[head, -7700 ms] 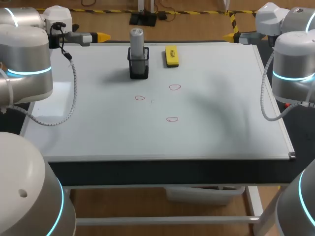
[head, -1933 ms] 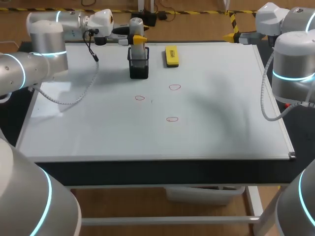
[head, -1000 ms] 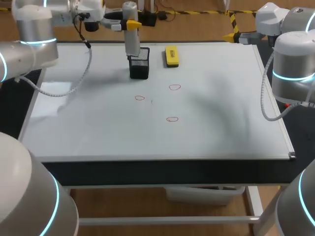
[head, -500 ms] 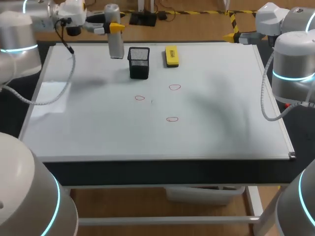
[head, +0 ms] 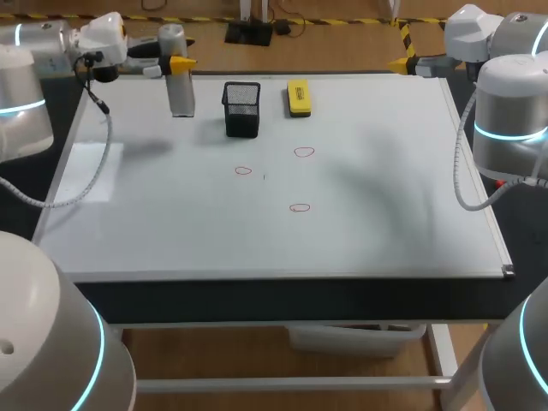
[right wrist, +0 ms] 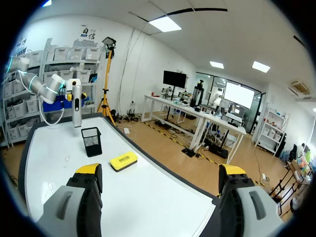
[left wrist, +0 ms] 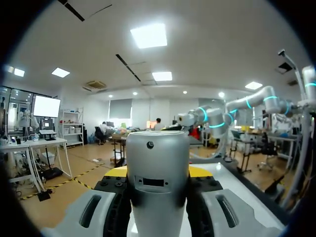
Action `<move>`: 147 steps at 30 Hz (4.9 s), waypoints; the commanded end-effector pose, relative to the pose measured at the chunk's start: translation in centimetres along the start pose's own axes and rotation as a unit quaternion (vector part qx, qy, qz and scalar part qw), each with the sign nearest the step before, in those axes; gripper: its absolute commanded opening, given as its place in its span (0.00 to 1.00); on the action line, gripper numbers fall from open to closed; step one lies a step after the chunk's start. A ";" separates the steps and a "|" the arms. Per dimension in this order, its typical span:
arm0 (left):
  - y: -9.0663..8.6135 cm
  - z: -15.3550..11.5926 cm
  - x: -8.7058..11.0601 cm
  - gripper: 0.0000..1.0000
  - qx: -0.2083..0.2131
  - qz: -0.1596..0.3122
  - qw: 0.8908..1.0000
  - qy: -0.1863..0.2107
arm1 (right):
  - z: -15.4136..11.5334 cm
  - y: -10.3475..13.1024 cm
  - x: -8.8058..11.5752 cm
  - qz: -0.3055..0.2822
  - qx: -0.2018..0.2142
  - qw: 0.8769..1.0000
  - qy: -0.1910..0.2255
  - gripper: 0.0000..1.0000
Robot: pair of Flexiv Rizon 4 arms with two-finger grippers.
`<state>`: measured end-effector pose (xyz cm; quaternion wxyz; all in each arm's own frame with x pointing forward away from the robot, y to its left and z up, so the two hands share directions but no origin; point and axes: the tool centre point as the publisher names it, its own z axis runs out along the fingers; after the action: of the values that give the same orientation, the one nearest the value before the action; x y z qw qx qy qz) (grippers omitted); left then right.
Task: Pick up the inspection probe, press it on each red-marked spot on the whiteboard one by one, put down the probe, pick up the eraser, and wipe off all the red marks.
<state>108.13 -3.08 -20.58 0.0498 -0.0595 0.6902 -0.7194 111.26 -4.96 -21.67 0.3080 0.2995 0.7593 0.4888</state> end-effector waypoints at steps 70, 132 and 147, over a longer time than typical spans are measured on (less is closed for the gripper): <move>0.9 -2.0 0.6 0.00 0.001 0.001 0.999 -0.054 | 9.1 -4.3 -2.5 -0.242 0.263 0.874 0.331 1.00; 0.9 -2.0 0.6 0.00 0.001 0.001 0.999 -0.054 | 18.8 -3.9 4.0 -0.542 0.294 0.566 0.546 1.00; 0.9 -2.0 0.6 0.00 0.001 0.001 0.999 -0.054 | 21.4 -6.2 8.7 -0.626 0.257 0.399 0.618 1.00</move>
<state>107.24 -1.18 -21.57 0.0859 -0.0975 0.6862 -0.7157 120.43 10.98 -35.67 -0.0007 -0.5662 0.8214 0.0690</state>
